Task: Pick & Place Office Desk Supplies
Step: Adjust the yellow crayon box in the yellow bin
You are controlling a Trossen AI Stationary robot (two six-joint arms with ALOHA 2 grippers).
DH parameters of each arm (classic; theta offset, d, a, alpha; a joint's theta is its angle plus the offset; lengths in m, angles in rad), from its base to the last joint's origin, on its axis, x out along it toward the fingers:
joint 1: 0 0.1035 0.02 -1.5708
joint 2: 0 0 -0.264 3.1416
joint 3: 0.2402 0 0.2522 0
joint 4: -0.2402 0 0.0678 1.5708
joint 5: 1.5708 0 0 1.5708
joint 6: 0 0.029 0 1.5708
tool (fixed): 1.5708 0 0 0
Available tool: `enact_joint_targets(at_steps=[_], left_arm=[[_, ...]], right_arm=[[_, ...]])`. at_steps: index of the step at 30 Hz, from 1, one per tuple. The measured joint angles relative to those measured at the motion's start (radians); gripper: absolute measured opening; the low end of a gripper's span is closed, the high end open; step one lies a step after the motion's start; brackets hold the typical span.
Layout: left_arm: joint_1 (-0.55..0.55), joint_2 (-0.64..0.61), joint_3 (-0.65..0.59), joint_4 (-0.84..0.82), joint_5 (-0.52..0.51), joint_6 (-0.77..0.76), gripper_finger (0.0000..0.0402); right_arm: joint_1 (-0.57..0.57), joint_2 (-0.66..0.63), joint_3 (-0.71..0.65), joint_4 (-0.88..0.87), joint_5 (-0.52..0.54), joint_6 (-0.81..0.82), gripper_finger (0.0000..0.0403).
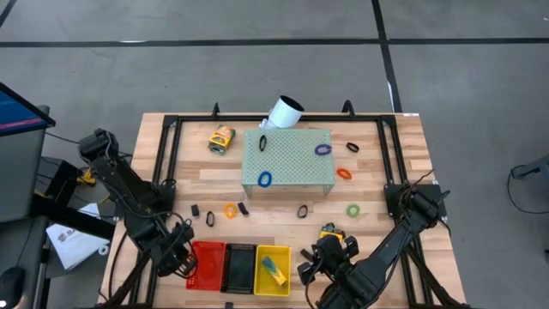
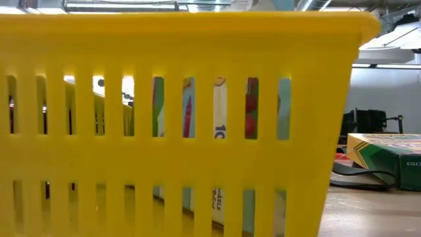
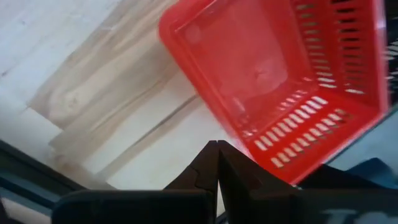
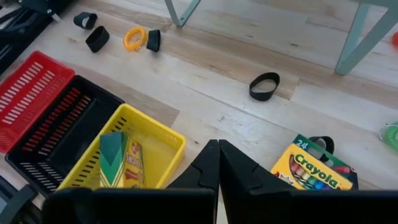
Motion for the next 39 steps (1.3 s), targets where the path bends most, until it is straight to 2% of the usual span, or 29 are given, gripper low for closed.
enact_joint_targets(at_steps=[8, 13, 16, 19, 22, 25, 29, 32, 39], left_arm=[[0.000, -0.155, 0.000, 0.013, -0.109, 0.034, 0.0000], [0.043, -0.191, 0.002, 0.077, -0.241, 0.137, 0.0000], [0.112, -0.164, 0.002, 0.180, -0.280, 0.271, 0.0000], [0.180, -0.138, 0.001, 0.360, -0.329, 0.454, 0.0000], [0.238, -0.118, 0.001, 0.522, -0.355, 0.652, 0.0000], [0.277, -0.108, 0.001, 0.607, -0.328, 0.810, 0.0000], [0.309, -0.088, 0.001, 0.618, -0.203, 0.889, 0.0000], [0.306, -0.082, 0.001, 0.618, -0.196, 0.918, 0.0000], [0.262, -0.119, 0.001, 0.613, -0.204, 0.969, 0.0000]], right_arm=[[0.001, 0.000, 0.000, 0.000, 0.000, 0.000, 0.0000], [0.000, 0.000, 0.000, 0.000, 0.028, -0.013, 0.0000], [-0.018, 0.000, 0.000, 0.000, 0.022, -0.026, 0.0000], [-0.047, 0.000, 0.000, 0.002, -0.006, -0.026, 0.0000], [-0.082, 0.000, 0.000, 0.007, -0.098, -0.031, 0.0000], [-0.115, 0.000, 0.000, 0.093, -0.184, -0.131, 0.0005], [-0.154, 0.000, 0.000, 0.286, -0.272, -0.378, 0.0032], [-0.177, 0.001, 0.000, 0.401, -0.341, -0.506, 0.0066], [-0.206, 0.003, 0.000, 0.450, -0.379, -0.550, 0.0159]])
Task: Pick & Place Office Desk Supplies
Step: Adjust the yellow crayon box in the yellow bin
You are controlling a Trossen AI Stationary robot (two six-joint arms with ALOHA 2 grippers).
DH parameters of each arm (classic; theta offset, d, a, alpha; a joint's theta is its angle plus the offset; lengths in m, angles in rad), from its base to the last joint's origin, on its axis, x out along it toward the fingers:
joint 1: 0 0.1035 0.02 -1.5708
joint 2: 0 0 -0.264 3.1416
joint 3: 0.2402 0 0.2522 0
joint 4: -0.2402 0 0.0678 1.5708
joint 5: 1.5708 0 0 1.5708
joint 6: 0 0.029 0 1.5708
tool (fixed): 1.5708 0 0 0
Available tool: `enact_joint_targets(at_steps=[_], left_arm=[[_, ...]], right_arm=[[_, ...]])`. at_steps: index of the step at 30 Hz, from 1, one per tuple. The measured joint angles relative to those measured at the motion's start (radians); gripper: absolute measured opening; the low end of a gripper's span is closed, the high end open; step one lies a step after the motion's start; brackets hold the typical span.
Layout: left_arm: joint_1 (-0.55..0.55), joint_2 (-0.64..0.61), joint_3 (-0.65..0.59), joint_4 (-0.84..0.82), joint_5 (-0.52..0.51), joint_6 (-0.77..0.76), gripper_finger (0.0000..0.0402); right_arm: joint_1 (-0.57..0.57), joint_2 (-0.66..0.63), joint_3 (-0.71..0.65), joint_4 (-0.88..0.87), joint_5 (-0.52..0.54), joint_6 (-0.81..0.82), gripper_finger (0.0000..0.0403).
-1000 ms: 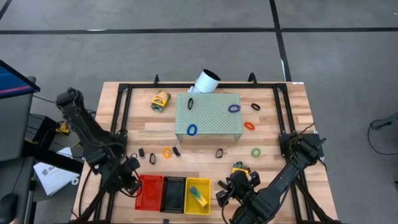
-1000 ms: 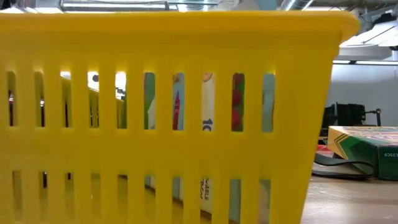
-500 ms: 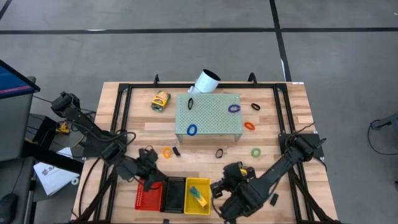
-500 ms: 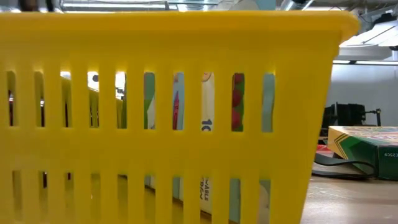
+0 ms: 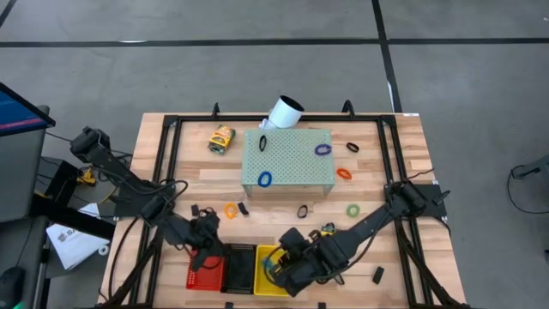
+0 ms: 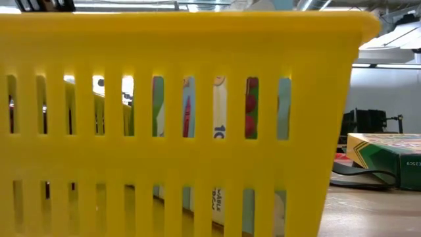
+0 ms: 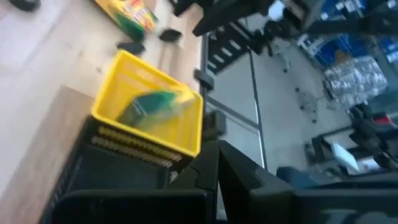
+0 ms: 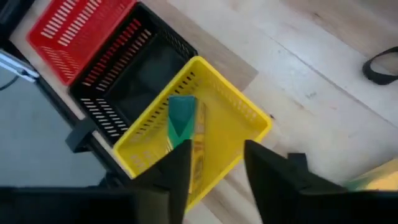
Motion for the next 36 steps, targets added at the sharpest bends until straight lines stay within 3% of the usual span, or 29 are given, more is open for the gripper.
enact_joint_targets(at_steps=[4, 7, 10, 19, 28, 33, 36], left_arm=[[-0.074, -0.041, 0.000, -0.025, -0.006, 0.033, 0.0000], [-0.131, -0.074, 0.000, -0.042, -0.051, 0.044, 0.0000], [-0.190, -0.117, 0.000, -0.070, -0.106, 0.045, 0.0000], [-0.329, -0.196, 0.000, -0.143, -0.221, 0.046, 0.0000], [-0.343, -0.201, -0.001, -0.173, -0.227, 0.071, 0.0000], [-0.324, -0.196, 0.000, -0.173, -0.236, 0.093, 0.0000], [-0.306, -0.196, 0.000, -0.172, -0.237, 0.095, 0.0000]], right_arm=[[-0.025, 0.025, 0.003, 0.167, -0.092, -0.033, 0.0220], [-0.050, 0.069, -0.001, 0.186, -0.188, 0.002, 0.0239], [-0.066, 0.116, 0.001, 0.168, -0.246, 0.034, 0.0238], [-0.083, 0.164, 0.011, 0.195, -0.285, 0.066, 0.0209], [-0.089, 0.164, 0.012, 0.194, -0.305, 0.055, 0.0192], [-0.089, 0.147, 0.012, 0.186, -0.201, 0.045, 0.0191], [-0.089, 0.137, 0.013, 0.192, -0.212, 0.044, 0.0191]])
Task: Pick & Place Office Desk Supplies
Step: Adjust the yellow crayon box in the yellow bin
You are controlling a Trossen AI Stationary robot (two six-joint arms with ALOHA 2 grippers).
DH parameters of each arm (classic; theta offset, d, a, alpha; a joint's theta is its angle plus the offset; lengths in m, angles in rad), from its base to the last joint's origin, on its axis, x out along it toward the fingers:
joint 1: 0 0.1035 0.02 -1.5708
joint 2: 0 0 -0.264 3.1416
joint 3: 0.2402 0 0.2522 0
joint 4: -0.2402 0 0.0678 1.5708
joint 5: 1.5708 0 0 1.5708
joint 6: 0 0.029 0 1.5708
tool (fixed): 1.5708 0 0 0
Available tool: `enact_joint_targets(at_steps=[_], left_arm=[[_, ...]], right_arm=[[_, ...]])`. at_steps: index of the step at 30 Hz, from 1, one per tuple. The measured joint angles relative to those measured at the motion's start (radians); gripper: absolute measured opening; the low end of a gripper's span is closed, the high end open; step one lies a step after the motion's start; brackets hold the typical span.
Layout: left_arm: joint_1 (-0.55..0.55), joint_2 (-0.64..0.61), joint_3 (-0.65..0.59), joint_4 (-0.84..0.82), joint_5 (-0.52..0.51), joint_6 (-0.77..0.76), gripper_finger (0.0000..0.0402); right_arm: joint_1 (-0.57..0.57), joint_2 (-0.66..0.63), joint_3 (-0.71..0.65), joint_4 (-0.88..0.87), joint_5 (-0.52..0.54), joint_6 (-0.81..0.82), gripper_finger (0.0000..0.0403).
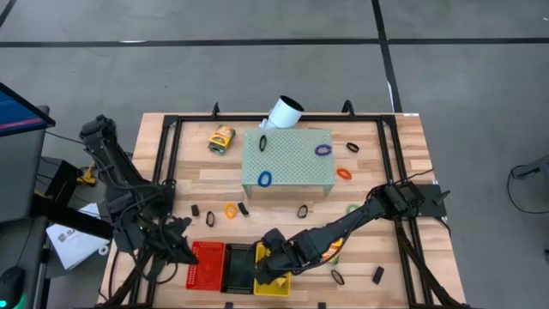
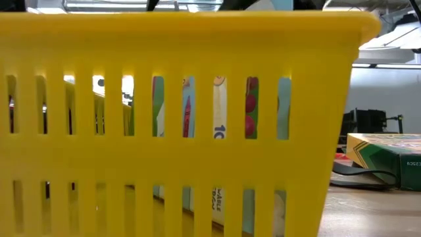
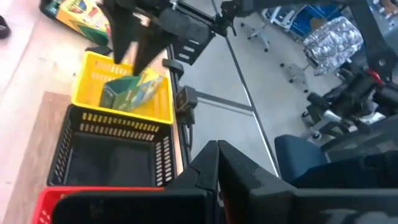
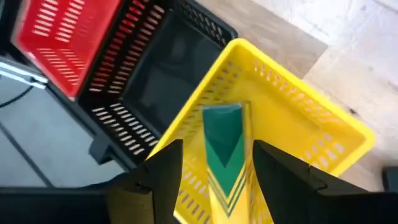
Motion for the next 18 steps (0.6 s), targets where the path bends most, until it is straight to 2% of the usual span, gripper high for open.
enact_joint_targets(at_steps=[3, 9, 18], left_arm=[[0.018, 0.000, 0.000, -0.001, 0.000, 0.002, 0.0000], [0.020, 0.000, 0.000, 0.000, -0.001, 0.001, 0.0000], [0.020, 0.000, 0.000, 0.024, -0.001, -0.006, 0.0000]], right_arm=[[0.004, 0.011, 0.000, 0.020, -0.043, -0.020, 0.0191], [0.010, 0.012, -0.010, -0.018, -0.041, -0.059, 0.0191], [0.009, 0.042, -0.008, 0.024, -0.042, -0.101, 0.0191]])
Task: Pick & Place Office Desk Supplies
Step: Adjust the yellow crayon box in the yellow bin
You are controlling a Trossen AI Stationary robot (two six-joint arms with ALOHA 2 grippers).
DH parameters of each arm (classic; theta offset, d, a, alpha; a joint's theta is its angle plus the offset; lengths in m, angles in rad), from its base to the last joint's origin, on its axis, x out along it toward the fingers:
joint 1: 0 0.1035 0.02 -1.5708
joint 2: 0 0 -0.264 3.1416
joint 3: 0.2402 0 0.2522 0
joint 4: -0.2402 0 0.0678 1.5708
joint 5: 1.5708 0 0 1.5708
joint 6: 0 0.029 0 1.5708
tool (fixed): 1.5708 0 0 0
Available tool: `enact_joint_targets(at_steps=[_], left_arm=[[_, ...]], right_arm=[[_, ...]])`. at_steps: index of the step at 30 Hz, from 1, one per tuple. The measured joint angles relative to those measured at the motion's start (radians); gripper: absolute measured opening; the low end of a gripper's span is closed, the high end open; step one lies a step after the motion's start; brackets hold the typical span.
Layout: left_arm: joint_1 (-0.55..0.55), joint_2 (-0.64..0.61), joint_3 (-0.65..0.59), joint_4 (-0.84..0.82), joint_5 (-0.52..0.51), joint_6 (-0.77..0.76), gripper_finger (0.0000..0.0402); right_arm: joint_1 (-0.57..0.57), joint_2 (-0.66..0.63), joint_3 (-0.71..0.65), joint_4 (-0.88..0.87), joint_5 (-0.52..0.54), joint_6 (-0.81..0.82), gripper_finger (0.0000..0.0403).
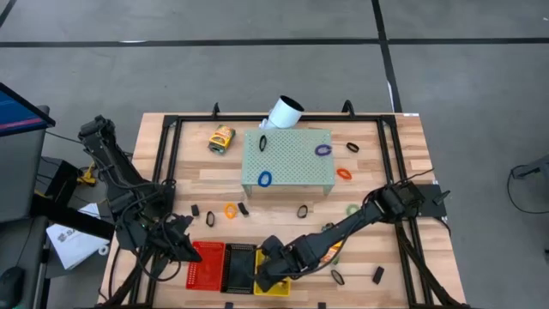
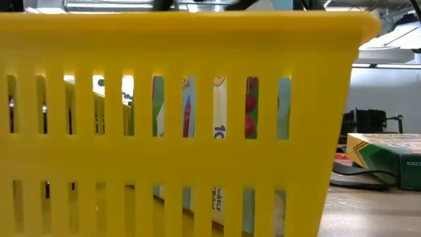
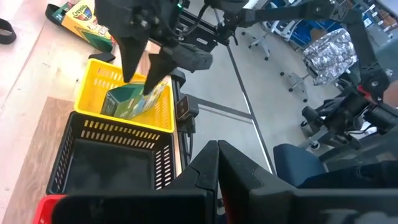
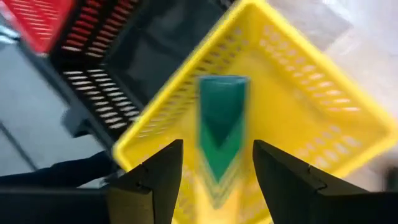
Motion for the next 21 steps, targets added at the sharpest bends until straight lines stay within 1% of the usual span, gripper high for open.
enact_joint_targets(at_steps=[4, 8, 18, 21], left_arm=[[0.000, 0.000, 0.000, 0.002, 0.000, -0.001, 0.0000], [0.000, 0.000, 0.000, 0.003, 0.000, -0.003, 0.0000], [0.000, 0.000, 0.000, 0.005, 0.000, -0.003, 0.0000], [0.000, 0.000, 0.000, 0.012, 0.000, -0.003, 0.0000]], right_arm=[[0.006, 0.023, -0.001, 0.030, -0.016, -0.003, 0.0191], [0.007, 0.033, -0.002, 0.023, -0.023, 0.010, 0.0191], [0.004, 0.035, -0.002, -0.024, -0.021, 0.056, 0.0190], [0.004, 0.035, -0.002, -0.038, -0.018, 0.081, 0.0181]])
